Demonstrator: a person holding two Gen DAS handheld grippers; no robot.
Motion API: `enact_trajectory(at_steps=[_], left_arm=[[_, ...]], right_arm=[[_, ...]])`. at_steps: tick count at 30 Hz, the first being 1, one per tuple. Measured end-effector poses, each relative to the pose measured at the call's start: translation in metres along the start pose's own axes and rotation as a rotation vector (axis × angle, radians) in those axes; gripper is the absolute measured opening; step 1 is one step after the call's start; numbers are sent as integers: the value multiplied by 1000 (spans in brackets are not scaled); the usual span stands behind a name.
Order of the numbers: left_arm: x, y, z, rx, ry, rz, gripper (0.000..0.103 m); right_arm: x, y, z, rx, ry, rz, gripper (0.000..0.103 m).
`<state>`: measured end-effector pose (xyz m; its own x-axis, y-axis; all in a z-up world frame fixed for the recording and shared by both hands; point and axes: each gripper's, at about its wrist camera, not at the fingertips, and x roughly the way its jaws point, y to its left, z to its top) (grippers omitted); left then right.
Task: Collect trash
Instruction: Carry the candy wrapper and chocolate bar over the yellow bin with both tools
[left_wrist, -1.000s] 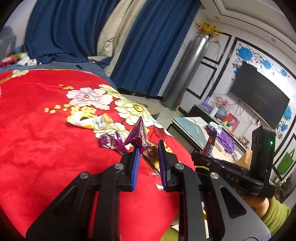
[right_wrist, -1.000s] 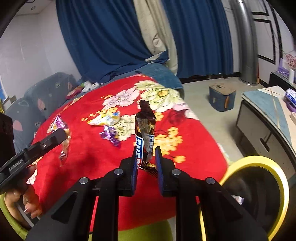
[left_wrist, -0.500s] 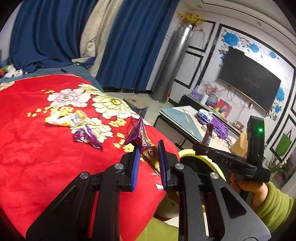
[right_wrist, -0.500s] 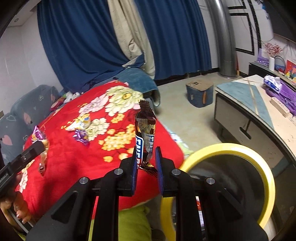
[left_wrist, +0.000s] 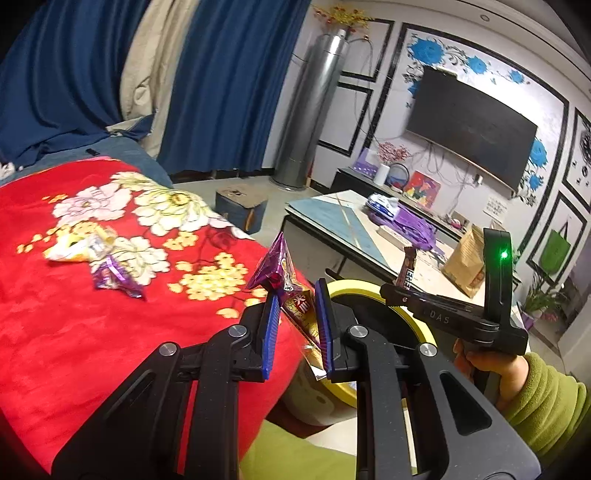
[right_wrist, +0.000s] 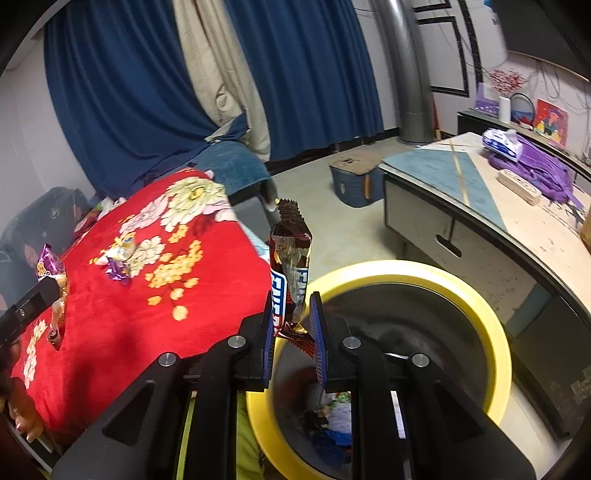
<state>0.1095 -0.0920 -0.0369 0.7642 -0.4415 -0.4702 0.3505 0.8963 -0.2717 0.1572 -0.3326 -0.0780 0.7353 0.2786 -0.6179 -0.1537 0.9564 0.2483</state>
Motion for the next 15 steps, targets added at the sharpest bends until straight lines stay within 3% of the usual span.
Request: enact_trajectory(at_steps=[15], left_arm=[[59, -52, 4, 77, 103, -107, 14]], right_arm=[[-7, -50, -33, 93, 27, -40, 17]])
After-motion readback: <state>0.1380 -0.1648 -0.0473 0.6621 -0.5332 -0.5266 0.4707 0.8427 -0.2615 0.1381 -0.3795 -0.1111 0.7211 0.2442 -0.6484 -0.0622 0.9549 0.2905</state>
